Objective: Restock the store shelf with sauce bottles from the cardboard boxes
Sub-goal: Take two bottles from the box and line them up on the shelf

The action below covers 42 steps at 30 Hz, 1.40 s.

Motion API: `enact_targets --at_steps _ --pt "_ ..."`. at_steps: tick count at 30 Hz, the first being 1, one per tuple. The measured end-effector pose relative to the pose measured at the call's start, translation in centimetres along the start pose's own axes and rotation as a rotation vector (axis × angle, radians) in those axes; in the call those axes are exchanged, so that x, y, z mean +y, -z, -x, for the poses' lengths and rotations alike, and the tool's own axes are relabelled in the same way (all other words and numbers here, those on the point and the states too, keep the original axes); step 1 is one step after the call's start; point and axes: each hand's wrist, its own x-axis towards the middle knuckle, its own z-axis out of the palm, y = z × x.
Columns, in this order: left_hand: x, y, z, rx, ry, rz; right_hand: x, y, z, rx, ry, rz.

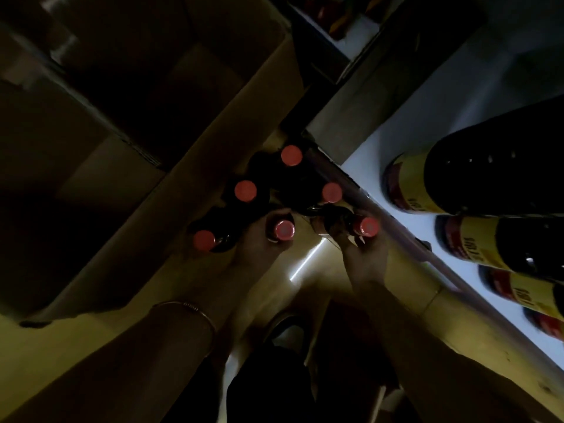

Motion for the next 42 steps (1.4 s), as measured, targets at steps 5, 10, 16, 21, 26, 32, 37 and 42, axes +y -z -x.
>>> enact_targets --at_steps 5,10,16,21,26,32,37,42 --pt "-0.9 -1.1 -0.9 0.023 -0.012 -0.007 0.1 -0.5 -1.7 -0.007 0.007 -0.024" --pt "-0.1 -0.6 0.8 0.056 -0.117 -0.14 -0.2 0.5 -0.1 -0.013 0.123 0.078" --pt "4.9 0.8 6.0 -0.089 -0.151 -0.297 -3.0 4.7 4.7 -0.105 0.173 0.144" --pt "12.6 0.5 10.9 -0.093 -0.194 -0.262 -9.4 9.6 10.2 -0.167 0.241 0.17" --pt "23.0 2.1 16.8 -0.121 -0.259 -0.256 -18.9 16.2 16.7 -0.212 0.363 0.235" --pt "37.7 5.5 25.5 -0.111 -0.417 -0.342 -31.8 24.9 27.1 -0.061 0.541 0.263" --pt "47.3 7.8 32.5 -0.094 -0.578 -0.271 -39.7 31.8 36.2 0.06 0.614 0.133" --pt "57.6 7.3 39.1 -0.171 -0.83 -0.258 -46.6 37.9 44.7 0.172 0.675 0.118"
